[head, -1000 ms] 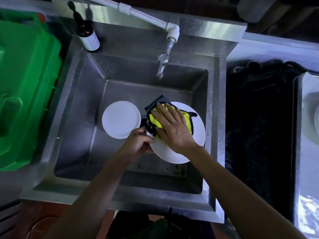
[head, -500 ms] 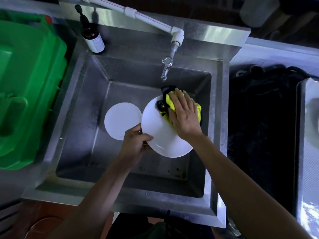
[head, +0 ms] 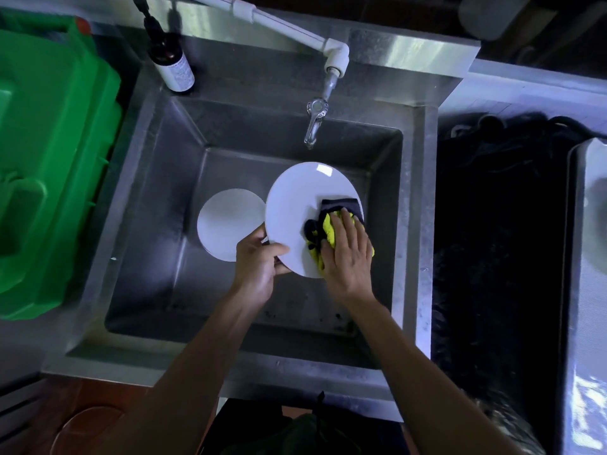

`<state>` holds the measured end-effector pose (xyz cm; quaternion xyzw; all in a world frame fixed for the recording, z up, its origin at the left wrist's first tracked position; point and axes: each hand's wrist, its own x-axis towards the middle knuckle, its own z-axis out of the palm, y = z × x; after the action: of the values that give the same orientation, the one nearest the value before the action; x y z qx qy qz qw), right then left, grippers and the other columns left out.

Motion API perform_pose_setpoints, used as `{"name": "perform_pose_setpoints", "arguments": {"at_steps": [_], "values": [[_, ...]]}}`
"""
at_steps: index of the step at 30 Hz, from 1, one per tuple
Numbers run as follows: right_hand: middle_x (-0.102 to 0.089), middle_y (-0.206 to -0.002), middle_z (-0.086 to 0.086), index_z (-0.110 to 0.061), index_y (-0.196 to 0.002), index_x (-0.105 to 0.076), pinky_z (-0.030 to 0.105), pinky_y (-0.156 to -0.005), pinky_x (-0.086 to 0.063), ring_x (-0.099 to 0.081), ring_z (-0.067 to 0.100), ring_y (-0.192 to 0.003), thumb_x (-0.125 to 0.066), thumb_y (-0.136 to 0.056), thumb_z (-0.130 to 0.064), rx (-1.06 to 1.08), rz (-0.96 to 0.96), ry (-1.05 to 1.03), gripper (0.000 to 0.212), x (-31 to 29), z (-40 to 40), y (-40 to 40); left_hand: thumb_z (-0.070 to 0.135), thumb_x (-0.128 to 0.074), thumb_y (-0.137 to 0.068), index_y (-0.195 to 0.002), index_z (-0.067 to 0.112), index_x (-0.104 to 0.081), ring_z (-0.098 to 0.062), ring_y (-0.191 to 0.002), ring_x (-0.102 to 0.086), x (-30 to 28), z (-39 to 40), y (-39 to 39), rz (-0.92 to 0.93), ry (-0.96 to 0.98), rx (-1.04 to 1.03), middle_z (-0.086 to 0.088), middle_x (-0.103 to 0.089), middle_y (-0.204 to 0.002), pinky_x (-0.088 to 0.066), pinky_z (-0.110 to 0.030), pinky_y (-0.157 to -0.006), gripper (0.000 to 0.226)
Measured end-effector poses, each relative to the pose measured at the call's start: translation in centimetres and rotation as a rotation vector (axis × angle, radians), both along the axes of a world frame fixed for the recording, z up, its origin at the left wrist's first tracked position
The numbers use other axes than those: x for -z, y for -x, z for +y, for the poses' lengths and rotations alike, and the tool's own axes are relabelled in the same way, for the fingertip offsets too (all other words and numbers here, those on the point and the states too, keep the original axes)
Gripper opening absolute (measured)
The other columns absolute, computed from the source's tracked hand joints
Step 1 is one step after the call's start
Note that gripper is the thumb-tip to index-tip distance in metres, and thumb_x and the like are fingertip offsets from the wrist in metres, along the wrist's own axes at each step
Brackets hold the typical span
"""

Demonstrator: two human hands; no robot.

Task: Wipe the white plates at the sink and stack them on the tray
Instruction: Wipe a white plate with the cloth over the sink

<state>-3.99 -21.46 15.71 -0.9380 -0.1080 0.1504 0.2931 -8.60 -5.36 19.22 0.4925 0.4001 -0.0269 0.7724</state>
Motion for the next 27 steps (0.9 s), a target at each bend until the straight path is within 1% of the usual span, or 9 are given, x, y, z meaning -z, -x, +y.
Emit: {"name": "perform_pose_setpoints", "arguments": {"at_steps": [3,7,10,12,14,17,20,23,27], "values": [[-0.017,-0.167,-0.002,-0.023,-0.157,-0.029,0.048,-0.124,-0.011,-0.010,0.022,-0.154,-0.036,-0.107,-0.038,0.005,0.034,-0.060,0.052,-0.5,1.5,1.8,-0.004,-0.062,-0.065,-0.097,0.016,-0.078,-0.031,-0.081,-0.071,0.4,-0.5,0.1,0.005,0.020,-0.034,-0.015,-0.073,-0.091,-0.062,-0.052,-0.072,0.041],[-0.018,-0.167,0.002,-0.017,-0.157,-0.030,0.049,-0.123,-0.013,-0.011,0.023,-0.154,-0.040,-0.107,-0.030,0.093,0.086,-0.148,0.052,-1.2,4.0,3.2,-0.007,-0.060,-0.070,-0.096,0.014,-0.077,-0.026,-0.068,-0.064,0.6,-0.9,0.2,-0.005,0.006,-0.044,-0.010,-0.069,-0.076,-0.056,-0.035,-0.060,0.038],[-0.019,-0.167,0.002,-0.016,-0.156,-0.031,0.048,-0.124,-0.013,-0.012,0.023,-0.154,-0.038,-0.107,-0.032,0.089,0.080,-0.184,0.052,-1.2,4.3,3.7,-0.009,-0.059,-0.070,-0.096,0.015,-0.077,-0.023,-0.065,-0.062,0.6,-0.7,0.5,-0.027,-0.009,-0.071,-0.009,-0.067,-0.074,-0.054,-0.033,-0.057,0.040],[-0.020,-0.167,0.003,-0.016,-0.156,-0.031,0.045,-0.125,-0.013,-0.013,0.024,-0.154,-0.034,-0.107,-0.037,0.007,0.028,-0.178,0.054,-0.8,3.5,4.1,-0.010,-0.059,-0.070,-0.101,0.012,-0.077,-0.026,-0.070,-0.065,0.6,-0.4,0.7,-0.035,0.001,-0.098,-0.012,-0.069,-0.081,-0.057,-0.037,-0.061,0.042],[-0.021,-0.166,0.004,-0.015,-0.156,-0.032,0.046,-0.125,-0.014,-0.014,0.026,-0.154,-0.028,-0.107,-0.042,-0.069,-0.039,-0.125,0.056,0.1,2.1,4.3,-0.013,-0.056,-0.075,-0.105,0.011,-0.076,-0.033,-0.083,-0.070,0.8,0.0,1.1,-0.034,0.033,-0.120,-0.018,-0.073,-0.096,-0.060,-0.046,-0.070,0.043],[-0.017,-0.168,0.003,-0.017,-0.158,-0.027,0.051,-0.124,-0.016,-0.007,0.025,-0.156,-0.027,-0.107,-0.043,-0.077,-0.033,-0.045,0.057,1.5,0.0,3.4,-0.011,-0.058,-0.076,-0.100,0.017,-0.077,-0.036,-0.097,-0.071,0.7,0.7,1.6,-0.005,0.044,-0.120,-0.016,-0.074,-0.107,-0.060,-0.052,-0.074,0.041],[-0.013,-0.168,0.002,-0.019,-0.158,-0.024,0.053,-0.124,-0.015,-0.002,0.025,-0.156,-0.028,-0.107,-0.044,-0.045,-0.032,-0.027,0.057,1.9,-1.2,2.0,-0.001,-0.061,-0.065,-0.098,0.017,-0.076,-0.034,-0.096,-0.071,0.3,1.1,1.8,0.017,0.015,-0.051,-0.012,-0.075,-0.106,-0.061,-0.049,-0.070,0.041],[-0.010,-0.169,0.000,-0.021,-0.159,-0.021,0.050,-0.125,-0.011,-0.001,0.023,-0.156,-0.024,-0.105,-0.047,0.001,-0.023,-0.040,0.059,1.6,-1.6,0.0,0.001,-0.061,-0.064,-0.101,0.017,-0.076,-0.034,-0.094,-0.071,-0.2,1.4,1.9,0.019,0.013,0.016,-0.015,-0.074,-0.109,-0.061,-0.050,-0.070,0.043],[-0.013,-0.168,0.002,-0.020,-0.159,-0.018,0.049,-0.125,-0.012,-0.008,0.027,-0.154,-0.035,-0.106,-0.042,0.038,-0.014,-0.079,0.060,0.5,-2.0,-3.1,0.003,-0.062,-0.066,-0.102,0.021,-0.078,-0.035,-0.095,-0.072,-0.6,1.7,2.1,0.012,-0.014,0.128,-0.015,-0.074,-0.111,-0.062,-0.052,-0.074,0.044]]}}
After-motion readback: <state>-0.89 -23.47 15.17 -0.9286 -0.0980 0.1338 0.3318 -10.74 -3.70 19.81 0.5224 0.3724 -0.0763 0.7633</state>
